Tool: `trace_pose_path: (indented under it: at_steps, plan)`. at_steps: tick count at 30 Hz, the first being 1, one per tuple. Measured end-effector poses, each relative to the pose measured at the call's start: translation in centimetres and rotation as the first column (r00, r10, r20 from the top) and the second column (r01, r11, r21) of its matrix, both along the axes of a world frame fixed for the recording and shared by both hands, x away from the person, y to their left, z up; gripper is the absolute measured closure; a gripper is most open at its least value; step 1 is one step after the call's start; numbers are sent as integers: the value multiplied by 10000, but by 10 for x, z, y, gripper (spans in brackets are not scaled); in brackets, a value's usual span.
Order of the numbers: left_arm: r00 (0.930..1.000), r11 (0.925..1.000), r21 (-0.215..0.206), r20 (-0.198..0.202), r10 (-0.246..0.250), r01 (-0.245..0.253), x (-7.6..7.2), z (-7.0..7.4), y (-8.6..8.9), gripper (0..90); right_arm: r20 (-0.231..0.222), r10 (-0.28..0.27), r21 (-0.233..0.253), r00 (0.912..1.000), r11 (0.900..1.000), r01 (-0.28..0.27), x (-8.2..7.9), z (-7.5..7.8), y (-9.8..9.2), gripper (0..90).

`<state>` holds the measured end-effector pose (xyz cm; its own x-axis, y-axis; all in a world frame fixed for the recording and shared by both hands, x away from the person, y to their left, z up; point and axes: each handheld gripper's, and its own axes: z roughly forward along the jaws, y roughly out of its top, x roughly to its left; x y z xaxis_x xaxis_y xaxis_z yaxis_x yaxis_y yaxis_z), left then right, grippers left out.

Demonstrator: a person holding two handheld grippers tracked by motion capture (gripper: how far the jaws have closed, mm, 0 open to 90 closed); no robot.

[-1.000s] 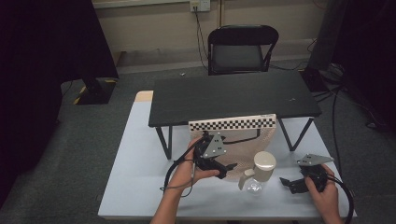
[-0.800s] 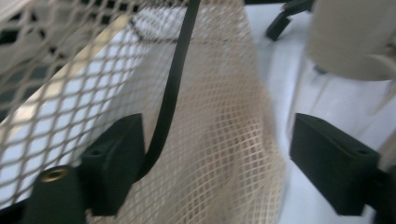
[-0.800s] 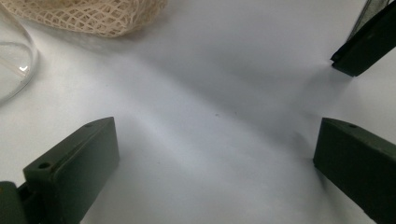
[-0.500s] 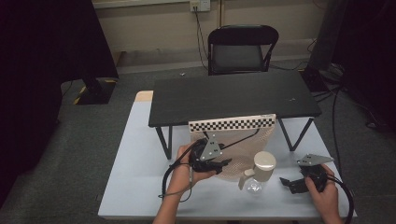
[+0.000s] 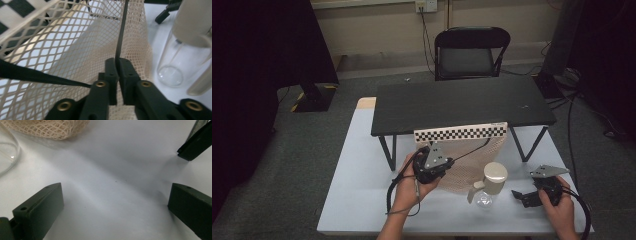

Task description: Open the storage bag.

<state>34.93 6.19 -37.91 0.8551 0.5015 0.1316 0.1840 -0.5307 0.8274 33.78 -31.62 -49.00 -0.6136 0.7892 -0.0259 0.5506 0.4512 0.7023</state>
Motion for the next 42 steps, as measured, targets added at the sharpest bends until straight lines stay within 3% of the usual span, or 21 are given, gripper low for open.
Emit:
trace_pose_path:
  at_steps: [7, 16, 28, 42]
  plan:
    - [9972, 9992, -254, -667, -334, 317, -6, 13, 4, 900, -1, -1, -1, 10000, 10000, 1, 0, 0, 0, 0]
    - [9901, 9954, -710, -1206, -724, 641, -8, 22, 9, 900, -4, -1, 2, 10000, 10000, 1, 0, 0, 0, 0]
    - [9859, 9920, -820, -1293, -1059, 958, -17, 41, 11, 900, -2, -1, 3, 10000, 10000, 1, 0, 0, 0, 0]
    - [9824, 9901, -976, -1476, -1147, 1010, -19, 48, 13, 900, -17, 0, 2, 10000, 10000, 0, 0, 0, 0, 0]
